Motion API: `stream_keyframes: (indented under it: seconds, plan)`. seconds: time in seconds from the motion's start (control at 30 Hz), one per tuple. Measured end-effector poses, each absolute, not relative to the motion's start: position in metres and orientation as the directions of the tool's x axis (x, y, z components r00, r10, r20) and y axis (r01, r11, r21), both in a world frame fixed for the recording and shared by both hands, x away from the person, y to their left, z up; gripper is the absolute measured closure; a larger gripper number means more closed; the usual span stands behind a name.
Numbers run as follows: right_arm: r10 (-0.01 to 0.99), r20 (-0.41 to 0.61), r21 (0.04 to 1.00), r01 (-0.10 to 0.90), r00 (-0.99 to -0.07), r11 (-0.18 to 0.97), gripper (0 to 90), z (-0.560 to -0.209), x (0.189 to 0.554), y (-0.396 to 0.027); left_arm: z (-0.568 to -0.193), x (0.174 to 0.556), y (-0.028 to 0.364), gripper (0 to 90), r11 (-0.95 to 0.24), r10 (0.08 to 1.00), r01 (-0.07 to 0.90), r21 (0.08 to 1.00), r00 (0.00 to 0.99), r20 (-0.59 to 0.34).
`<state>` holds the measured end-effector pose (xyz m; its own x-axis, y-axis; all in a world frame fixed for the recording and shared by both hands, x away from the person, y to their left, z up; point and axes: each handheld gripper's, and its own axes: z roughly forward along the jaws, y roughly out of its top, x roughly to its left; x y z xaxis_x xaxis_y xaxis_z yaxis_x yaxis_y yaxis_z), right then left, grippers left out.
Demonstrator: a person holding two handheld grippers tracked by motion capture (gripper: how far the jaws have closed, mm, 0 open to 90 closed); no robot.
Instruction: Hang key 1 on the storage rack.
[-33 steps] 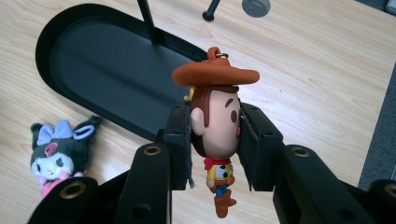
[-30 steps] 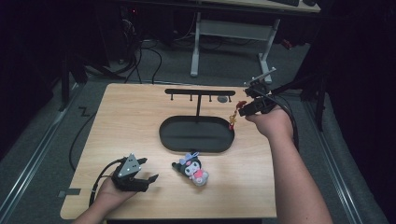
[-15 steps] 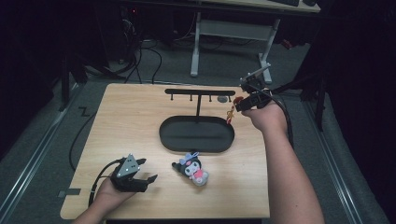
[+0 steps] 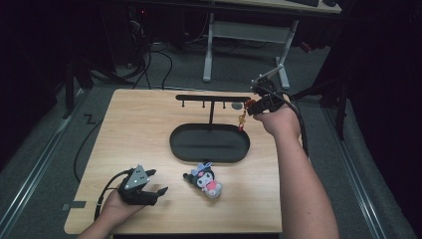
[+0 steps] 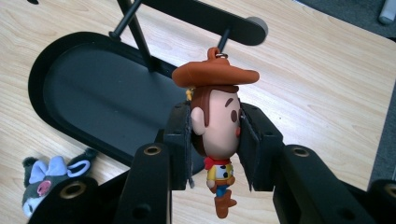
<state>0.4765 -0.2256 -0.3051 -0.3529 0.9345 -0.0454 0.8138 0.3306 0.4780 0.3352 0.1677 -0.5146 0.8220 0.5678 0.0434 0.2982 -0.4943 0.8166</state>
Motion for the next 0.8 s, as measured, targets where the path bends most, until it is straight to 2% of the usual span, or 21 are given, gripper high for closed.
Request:
stream_keyframes:
  seconds: [0.37,0.8]
  plan:
    - [0.934,-0.053,0.49,0.806,-0.353,0.333,67.1,-0.308,0.484,-0.217,-0.515,0.335,0.168,25.0,-0.497,0.564,0.3,0.814,0.824,0.041]
    - [0.954,-0.031,0.491,0.827,-0.297,0.273,67.0,-0.328,0.48,-0.239,-0.516,0.334,0.166,25.0,-0.508,0.559,0.301,0.807,0.828,0.043]
